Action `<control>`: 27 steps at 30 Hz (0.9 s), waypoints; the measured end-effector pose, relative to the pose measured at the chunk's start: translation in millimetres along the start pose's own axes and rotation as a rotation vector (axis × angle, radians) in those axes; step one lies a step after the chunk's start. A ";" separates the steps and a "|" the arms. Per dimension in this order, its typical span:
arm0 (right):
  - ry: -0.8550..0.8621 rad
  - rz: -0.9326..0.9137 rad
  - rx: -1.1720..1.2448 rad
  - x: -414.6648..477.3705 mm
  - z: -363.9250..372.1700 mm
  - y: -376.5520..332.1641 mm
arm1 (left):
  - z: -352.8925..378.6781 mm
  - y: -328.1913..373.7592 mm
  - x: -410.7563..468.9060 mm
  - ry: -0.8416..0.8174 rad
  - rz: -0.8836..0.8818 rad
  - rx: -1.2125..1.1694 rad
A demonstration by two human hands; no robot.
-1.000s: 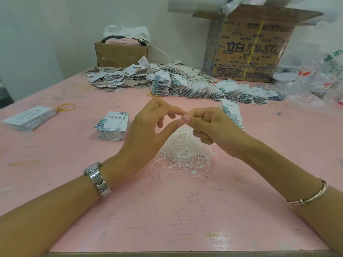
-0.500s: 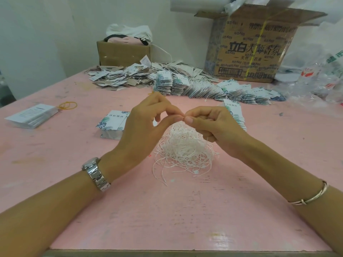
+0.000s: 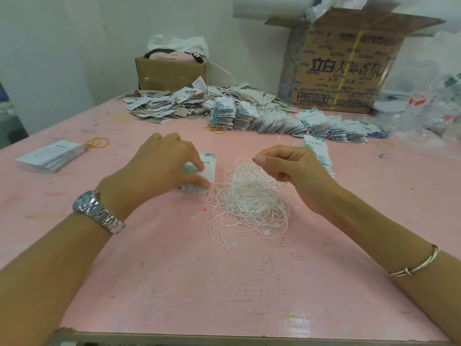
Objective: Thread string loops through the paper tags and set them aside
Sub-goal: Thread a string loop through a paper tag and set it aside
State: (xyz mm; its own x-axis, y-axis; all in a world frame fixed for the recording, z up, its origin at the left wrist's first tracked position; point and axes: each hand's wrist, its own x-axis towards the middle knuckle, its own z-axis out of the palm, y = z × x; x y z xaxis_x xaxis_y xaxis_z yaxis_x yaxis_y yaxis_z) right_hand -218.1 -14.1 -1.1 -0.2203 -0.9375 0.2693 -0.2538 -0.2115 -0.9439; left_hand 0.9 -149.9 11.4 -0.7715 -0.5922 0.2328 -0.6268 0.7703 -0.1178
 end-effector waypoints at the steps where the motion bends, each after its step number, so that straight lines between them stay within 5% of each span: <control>1: -0.004 0.001 -0.006 0.4 -0.2 0.9 | 0.3 0.2 0.2 -0.020 0.014 0.022; 7: -0.035 0.060 0.242 2.5 1.0 2.7 | -1.6 2.1 -1.4 -0.028 0.043 0.063; 18: 0.029 0.164 0.121 -3.2 8.4 -2.9 | -10.6 7.3 -5.9 0.031 -0.034 0.027; 27: -0.025 0.157 0.079 -4.4 13.1 1.9 | -14.5 16.5 -9.6 0.233 0.009 0.065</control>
State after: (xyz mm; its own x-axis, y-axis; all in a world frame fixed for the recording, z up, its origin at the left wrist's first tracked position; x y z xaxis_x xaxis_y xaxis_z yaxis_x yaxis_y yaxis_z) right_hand -205.3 -14.0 -6.6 -0.2275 -0.9671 0.1136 -0.1427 -0.0823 -0.9863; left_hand -0.4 -128.0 21.2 -0.7354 -0.5091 0.4471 -0.6317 0.7539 -0.1806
